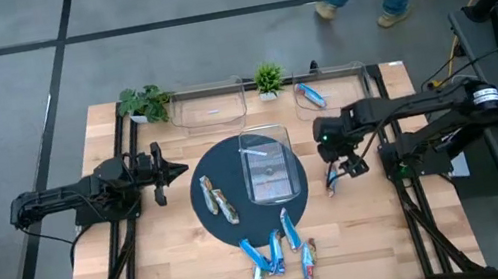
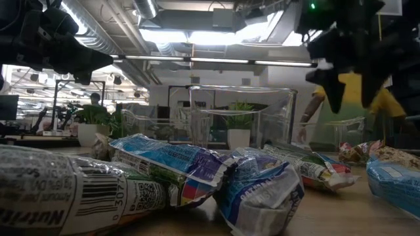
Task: Pick and place Granola Bars by type
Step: Put the red granola bar into the top right transparent bin
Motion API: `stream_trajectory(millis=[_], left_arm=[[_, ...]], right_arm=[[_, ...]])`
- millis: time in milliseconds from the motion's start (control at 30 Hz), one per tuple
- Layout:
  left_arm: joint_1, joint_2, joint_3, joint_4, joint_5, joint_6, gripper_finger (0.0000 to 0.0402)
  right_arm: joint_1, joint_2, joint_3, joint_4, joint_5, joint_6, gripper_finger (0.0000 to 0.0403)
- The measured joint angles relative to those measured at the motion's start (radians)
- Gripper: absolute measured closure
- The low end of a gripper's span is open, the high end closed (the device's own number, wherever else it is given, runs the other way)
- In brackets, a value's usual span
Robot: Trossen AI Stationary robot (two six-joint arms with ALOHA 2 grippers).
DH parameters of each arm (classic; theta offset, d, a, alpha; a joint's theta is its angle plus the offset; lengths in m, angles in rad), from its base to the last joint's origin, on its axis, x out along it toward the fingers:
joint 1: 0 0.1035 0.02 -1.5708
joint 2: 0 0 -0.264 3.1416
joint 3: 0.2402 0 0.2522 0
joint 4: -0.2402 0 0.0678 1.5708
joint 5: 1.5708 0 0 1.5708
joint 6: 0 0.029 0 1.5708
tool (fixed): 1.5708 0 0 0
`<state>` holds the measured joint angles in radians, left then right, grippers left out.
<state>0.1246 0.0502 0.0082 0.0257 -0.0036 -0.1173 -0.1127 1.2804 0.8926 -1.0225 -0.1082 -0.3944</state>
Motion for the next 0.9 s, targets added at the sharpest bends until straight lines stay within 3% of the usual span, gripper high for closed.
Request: stream_trajectory(millis=[400, 900], left_arm=[[0.0, 0.0, 0.0, 0.0, 0.0, 0.0, 0.0391], [0.0, 0.0, 0.0, 0.0, 0.0, 0.0, 0.0389]], right_arm=[[-0.002, 0.001, -0.211, 0.289, 0.028, -0.04, 0.012], [-0.017, 0.127, -0.23, 0.354, 0.028, -0.11, 0.012]])
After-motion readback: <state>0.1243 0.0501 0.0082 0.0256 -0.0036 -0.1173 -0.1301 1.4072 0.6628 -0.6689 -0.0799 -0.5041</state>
